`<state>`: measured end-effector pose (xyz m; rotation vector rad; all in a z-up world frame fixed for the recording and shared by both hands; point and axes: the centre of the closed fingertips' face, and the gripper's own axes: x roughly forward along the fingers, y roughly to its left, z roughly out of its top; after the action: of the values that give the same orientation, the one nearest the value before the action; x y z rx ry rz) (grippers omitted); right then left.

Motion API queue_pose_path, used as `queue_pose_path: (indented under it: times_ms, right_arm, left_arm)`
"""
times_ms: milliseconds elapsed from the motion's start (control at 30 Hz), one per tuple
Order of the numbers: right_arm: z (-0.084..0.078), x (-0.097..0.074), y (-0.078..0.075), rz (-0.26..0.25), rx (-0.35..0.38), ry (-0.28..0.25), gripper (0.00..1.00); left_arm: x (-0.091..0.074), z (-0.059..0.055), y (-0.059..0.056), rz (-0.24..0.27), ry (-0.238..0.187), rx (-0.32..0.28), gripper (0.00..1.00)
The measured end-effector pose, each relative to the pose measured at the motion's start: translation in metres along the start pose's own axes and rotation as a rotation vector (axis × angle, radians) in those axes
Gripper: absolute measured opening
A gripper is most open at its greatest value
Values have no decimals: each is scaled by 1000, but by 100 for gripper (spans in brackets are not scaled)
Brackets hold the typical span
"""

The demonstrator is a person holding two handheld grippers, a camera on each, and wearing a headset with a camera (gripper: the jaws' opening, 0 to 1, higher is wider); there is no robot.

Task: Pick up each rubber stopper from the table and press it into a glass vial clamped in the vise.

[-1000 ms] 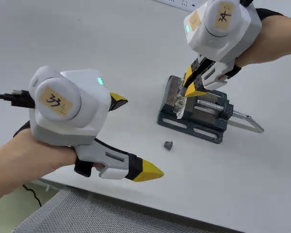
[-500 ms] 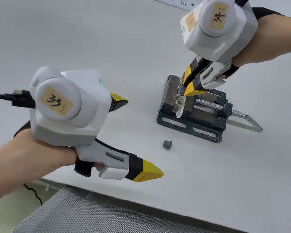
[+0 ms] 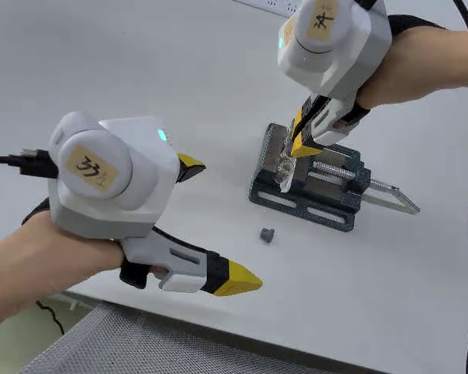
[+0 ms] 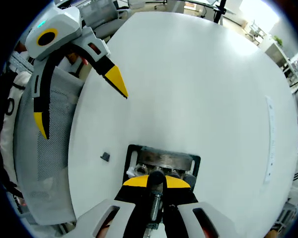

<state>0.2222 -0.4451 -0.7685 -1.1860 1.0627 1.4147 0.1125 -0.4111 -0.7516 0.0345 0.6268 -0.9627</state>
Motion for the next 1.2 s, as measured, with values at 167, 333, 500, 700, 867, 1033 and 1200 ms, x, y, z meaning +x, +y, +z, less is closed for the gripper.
queue_pose_path:
  times_ms: [167, 333, 500, 700, 867, 1033, 1200]
  right_arm:
    - [-1, -1, 2, -16, 58, -20, 3]
    - [0, -1, 1, -33, 127, -63, 3]
    - [-1, 1, -1, -68, 141, -97, 3]
    - [-1, 1, 0, -86, 180, -130, 3]
    - [0, 2, 0, -116, 154, -110, 4]
    - [-1, 2, -4, -107, 160, -126, 5]
    - [0, 2, -2, -109, 120, -129, 6]
  left_arm:
    - [1, -1, 0, -1, 3, -4, 96]
    - [2, -1, -1, -4, 2, -2, 95]
    - [2, -1, -3, -4, 3, -6, 95]
    - [2, -1, -2, -1, 2, -5, 95]
    - [2, 0, -2, 1, 1, -7, 95]
    - [1, -1, 0, 3, -2, -10, 94]
    - [1, -1, 0, 3, 1, -12, 94]
